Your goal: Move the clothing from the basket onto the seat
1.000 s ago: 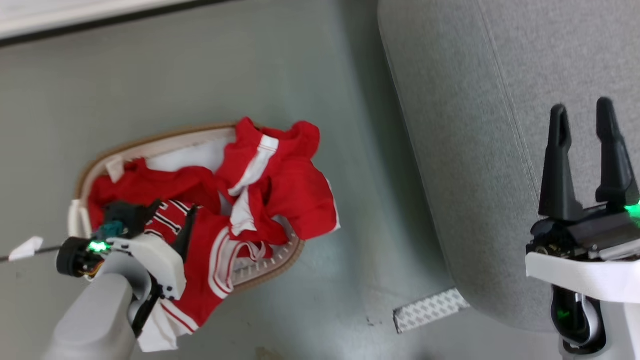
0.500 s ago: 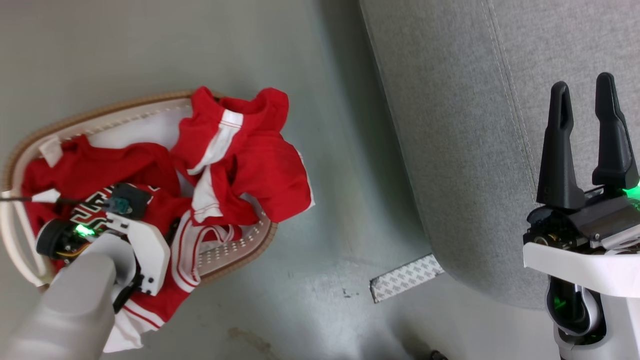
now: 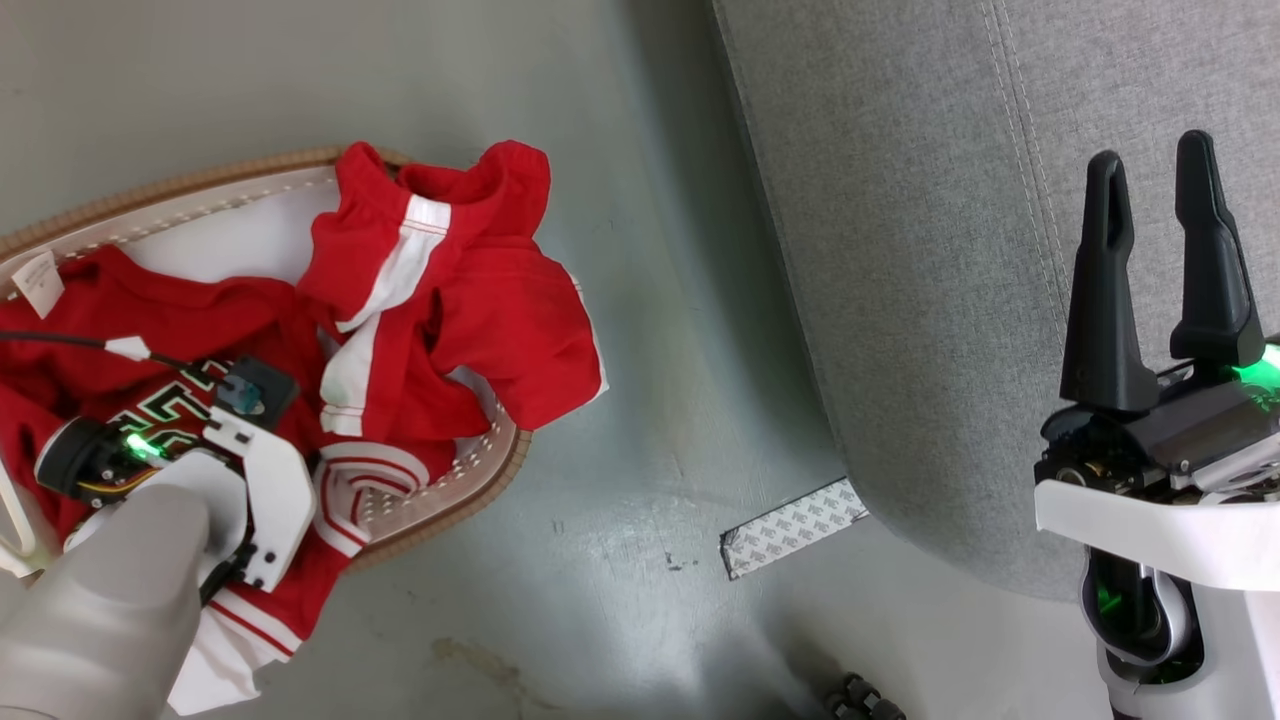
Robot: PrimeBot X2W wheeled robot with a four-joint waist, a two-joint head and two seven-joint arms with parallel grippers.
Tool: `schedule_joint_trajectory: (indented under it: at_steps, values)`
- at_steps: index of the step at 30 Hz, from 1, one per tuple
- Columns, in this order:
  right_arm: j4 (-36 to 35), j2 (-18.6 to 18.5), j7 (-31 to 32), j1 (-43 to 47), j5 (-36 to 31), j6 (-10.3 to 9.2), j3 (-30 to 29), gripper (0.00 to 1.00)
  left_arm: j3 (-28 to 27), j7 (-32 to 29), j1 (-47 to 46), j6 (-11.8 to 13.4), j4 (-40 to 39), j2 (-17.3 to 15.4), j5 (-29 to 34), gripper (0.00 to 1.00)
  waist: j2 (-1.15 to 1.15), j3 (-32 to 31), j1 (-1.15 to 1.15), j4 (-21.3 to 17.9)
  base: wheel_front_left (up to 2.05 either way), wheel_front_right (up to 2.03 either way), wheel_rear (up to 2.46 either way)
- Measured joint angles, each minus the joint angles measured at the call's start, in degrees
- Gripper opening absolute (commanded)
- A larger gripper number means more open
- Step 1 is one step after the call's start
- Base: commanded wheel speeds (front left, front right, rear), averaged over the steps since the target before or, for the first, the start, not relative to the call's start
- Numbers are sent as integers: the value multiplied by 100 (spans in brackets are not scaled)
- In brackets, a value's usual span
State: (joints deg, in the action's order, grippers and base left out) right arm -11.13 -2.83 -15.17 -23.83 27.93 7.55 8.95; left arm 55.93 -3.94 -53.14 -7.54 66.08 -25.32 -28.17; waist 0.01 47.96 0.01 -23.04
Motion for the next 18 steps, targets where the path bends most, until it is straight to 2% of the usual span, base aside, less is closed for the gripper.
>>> schedule_joint_trajectory:
  at_steps: [1, 2, 3, 11, 18]
  values:
    - [1, 0, 0, -18, 8, 0, 3, 100, 33, 2, -16, 0, 11, -1, -30, 49, 0, 6, 0, -4, 0, 0, 0]
    - [1, 0, 0, -41, 16, 1, 5, 100, 89, 18, -37, 0, 9, -3, -29, 18, 0, 10, 0, -6, 0, 0, 0]
    - [1, 0, 0, -59, 18, 1, 7, 100, 147, 55, -45, 0, 2, -2, -30, 0, 0, 14, 0, -6, 0, 0, 0]
    - [79, 0, 0, -75, -1, 1, 4, 100, 394, 312, -49, 0, 4, 12, -279, 0, -1, -143, 0, 58, 0, 0, 0]
    - [269, 2, 0, -71, -164, 0, -41, 100, 493, 616, 154, 1, 38, 356, -666, 0, 0, -669, -1, 186, 0, 0, 0]
